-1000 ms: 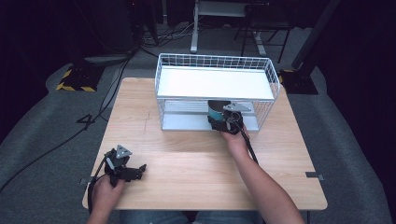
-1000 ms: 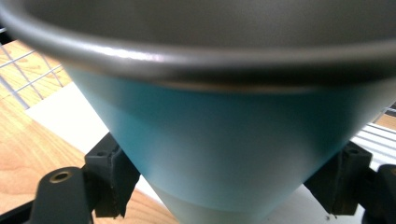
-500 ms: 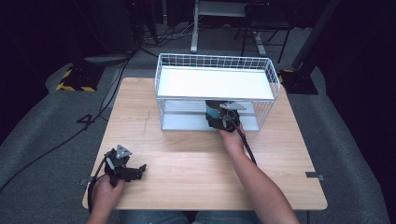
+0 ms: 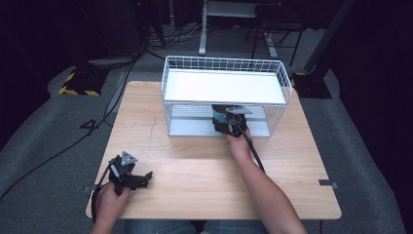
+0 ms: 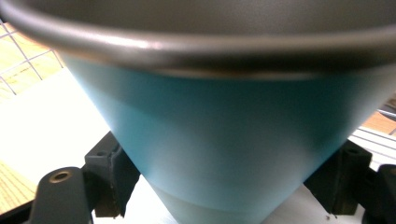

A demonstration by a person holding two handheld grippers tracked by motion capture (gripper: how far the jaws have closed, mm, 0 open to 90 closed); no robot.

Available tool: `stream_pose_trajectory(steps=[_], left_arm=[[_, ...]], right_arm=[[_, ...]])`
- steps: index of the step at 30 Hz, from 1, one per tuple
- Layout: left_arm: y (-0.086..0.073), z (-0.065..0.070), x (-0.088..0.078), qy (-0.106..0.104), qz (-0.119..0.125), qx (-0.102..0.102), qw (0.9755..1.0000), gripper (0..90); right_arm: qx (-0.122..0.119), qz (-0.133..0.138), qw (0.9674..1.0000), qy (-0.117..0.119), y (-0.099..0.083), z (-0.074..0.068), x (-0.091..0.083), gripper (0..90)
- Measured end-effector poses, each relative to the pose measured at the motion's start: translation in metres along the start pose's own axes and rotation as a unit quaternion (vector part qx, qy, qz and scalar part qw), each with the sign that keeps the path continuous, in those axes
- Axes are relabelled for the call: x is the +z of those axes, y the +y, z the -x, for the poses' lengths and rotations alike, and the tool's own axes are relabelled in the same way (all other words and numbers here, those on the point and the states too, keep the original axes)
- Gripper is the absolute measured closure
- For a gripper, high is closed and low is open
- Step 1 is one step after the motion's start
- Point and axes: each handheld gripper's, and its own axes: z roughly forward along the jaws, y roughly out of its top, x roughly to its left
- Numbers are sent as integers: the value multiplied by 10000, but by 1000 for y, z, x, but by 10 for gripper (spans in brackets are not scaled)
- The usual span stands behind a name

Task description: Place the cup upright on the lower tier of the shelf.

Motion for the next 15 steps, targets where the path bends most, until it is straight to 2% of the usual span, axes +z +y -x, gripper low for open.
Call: stream_pose_trajectory(steps=[15], left_arm=[[0,0,0,0,-4,-12,10000,0]], right_arm=[[34,-30,10000,81,-3,6,1,215]])
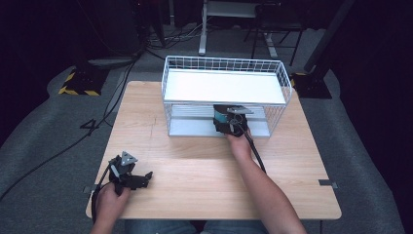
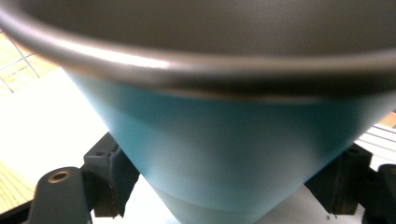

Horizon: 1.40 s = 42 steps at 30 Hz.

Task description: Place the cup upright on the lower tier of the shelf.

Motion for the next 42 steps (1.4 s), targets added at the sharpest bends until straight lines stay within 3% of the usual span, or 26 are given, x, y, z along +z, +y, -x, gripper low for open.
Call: stream_pose_trajectory(steps=[4,21,31,42], left_arm=[[0,0,0,0,1,-1,10000,0],[0,0,0,4,5,5,10000,0],[0,0,0,-1,5,10,10000,0],[0,0,0,-2,4,13,10000,0]], right_arm=[[-105,-60,9999,36,-1,0,1,180],[26,-5,9997,241,-2,3,-16,136],[-60,-182,9994,301,3,3,-49,136],[-163,-156,9987,467,5,8,-97,136]])
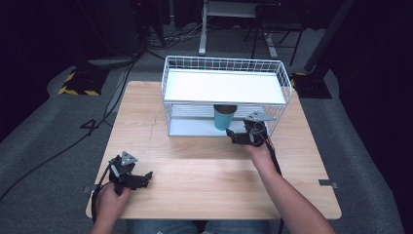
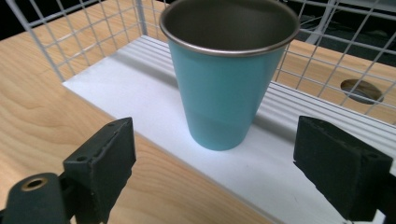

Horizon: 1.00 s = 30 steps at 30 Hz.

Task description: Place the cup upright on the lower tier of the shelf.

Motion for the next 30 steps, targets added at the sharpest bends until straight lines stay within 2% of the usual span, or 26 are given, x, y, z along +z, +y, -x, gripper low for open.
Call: stream_pose_trajectory(steps=[3,8,19,30], left_arm=[[0,0,0,0,0,0,10000,0],[0,0,0,2,3,-3,10000,0],[0,0,0,2,1,1,10000,0],[1,0,1,4,-2,-14,10000,0]], right_arm=[[-34,60,10000,54,0,2,-13,137],[-40,11,9999,130,-5,5,-30,139],[-147,-1,9997,171,-24,19,-76,146],[3,-52,9999,110,-46,38,-119,154]])
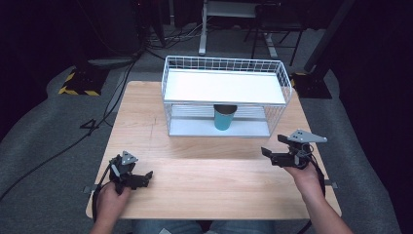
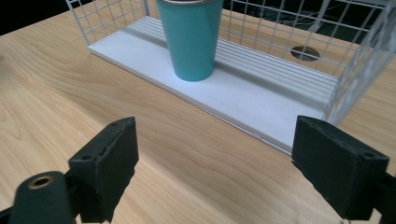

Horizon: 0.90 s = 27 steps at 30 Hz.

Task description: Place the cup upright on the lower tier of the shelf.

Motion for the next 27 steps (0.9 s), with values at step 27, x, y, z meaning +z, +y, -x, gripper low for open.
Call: stream_pose_trajectory(steps=[27], left_arm=[[0,0,0,-5,-3,7,10000,0]], right_arm=[[417,-502,9979,12,-90,21,-14,157]])
